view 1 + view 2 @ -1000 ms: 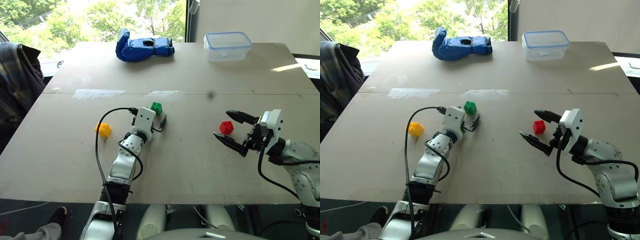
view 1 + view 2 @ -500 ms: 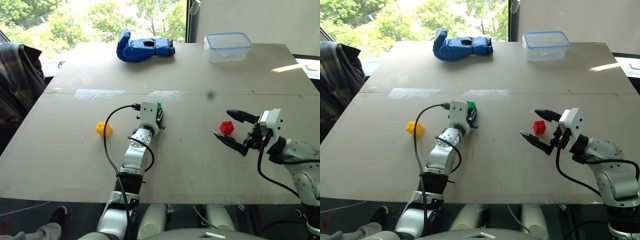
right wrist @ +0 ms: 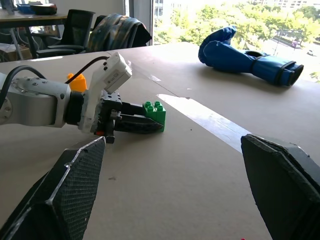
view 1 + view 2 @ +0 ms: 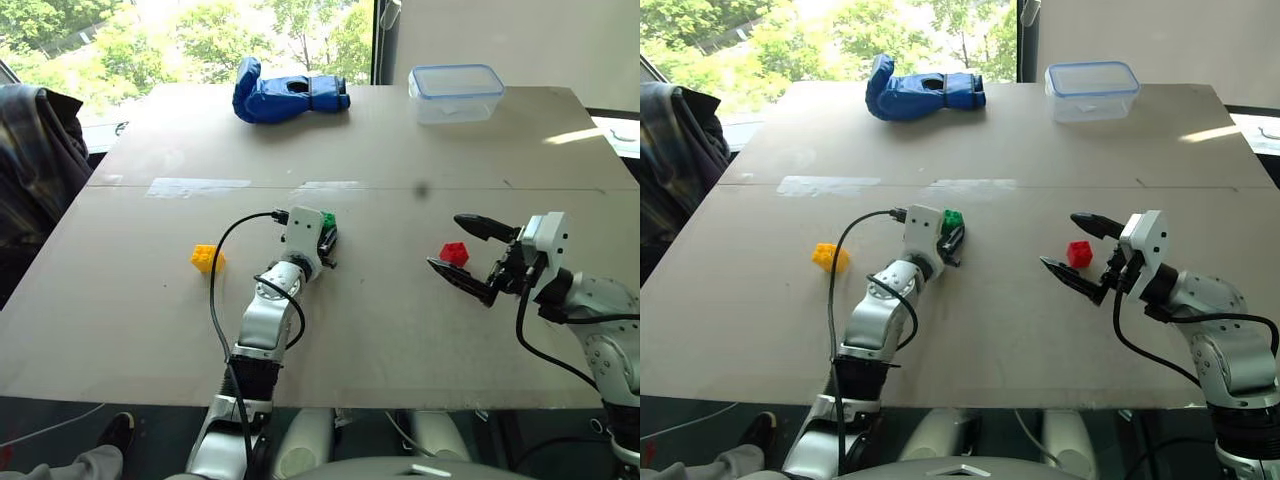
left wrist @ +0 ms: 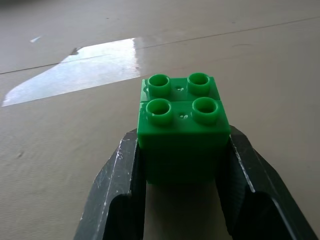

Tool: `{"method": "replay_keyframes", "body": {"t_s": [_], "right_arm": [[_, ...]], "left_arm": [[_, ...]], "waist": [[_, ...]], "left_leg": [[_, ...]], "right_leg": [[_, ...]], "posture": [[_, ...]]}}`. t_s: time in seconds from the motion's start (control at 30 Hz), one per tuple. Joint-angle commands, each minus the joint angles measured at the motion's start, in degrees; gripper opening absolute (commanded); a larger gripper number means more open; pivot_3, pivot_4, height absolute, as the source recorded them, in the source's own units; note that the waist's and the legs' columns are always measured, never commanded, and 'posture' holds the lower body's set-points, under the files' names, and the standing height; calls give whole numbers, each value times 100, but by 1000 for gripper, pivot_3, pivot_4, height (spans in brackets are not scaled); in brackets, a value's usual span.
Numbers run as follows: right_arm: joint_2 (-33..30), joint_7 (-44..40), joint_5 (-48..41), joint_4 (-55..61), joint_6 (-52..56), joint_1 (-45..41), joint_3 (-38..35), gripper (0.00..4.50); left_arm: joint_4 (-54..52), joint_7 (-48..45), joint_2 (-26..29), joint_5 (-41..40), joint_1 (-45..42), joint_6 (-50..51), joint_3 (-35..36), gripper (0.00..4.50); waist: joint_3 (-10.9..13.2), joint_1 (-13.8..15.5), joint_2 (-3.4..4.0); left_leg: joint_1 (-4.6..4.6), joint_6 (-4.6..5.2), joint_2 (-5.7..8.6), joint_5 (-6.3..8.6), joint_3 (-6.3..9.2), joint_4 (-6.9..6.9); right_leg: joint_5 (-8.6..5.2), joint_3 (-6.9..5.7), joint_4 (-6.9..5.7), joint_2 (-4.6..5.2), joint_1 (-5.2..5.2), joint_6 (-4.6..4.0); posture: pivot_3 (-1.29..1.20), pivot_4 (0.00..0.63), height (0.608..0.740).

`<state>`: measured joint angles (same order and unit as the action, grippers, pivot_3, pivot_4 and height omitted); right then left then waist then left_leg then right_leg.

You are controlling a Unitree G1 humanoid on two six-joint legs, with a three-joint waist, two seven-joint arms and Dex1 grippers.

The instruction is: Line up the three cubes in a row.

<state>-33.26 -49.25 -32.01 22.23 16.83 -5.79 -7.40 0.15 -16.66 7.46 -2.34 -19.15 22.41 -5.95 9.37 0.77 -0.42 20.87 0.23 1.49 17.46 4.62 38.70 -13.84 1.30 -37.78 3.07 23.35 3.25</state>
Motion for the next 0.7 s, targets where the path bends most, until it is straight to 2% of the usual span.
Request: {"method": "replay_keyframes", "body": {"t_s": [0.03,0.17,0.3,0.47,0.57,0.7], "right_arm": [[-36,-176,-178,24,-185,112,-255,4500],[-83,-307,-247,-81,-238,263,-377,4500],[-114,-462,-253,-194,-310,397,-456,4500],[-162,-544,-311,-184,-351,610,-596,4500],[-184,-569,-286,-186,-403,782,-688,4500],[-224,-557,-273,-117,-492,1083,-876,4500]], "left_arm": [[-75,-1173,361,-246,-58,-708,-371,1268],[901,-2491,824,-420,-523,-1905,-475,1268],[2262,-4240,1060,-949,-1187,-2899,-413,1268],[3799,-5845,1139,-929,-1975,-3482,-606,1268],[4728,-6284,992,-625,-2529,-3987,-751,1268],[5563,-6296,680,-320,-2989,-4481,-812,1268]], "waist": [[0,-6,0],[1,-13,1],[1,-23,1],[2,-55,0],[3,-47,-2],[4,-39,-4]], "left_leg": [[0,0,0,0,0,0],[-2,1,0,0,-4,0],[-4,2,15,1,-7,0],[2,4,17,2,-7,0],[17,26,21,13,-6,13],[27,33,22,17,-4,36]], "right_leg": [[0,0,0,-1,0,0],[0,3,-1,-1,0,-1],[0,2,-2,-5,0,-1],[-1,0,8,-7,0,-1],[0,-17,8,-8,0,0],[0,-23,0,-8,-1,1]], "posture": [[0,150,740],[0,150,740],[0,150,740],[0,150,740],[0,150,740],[0,150,740]]}}
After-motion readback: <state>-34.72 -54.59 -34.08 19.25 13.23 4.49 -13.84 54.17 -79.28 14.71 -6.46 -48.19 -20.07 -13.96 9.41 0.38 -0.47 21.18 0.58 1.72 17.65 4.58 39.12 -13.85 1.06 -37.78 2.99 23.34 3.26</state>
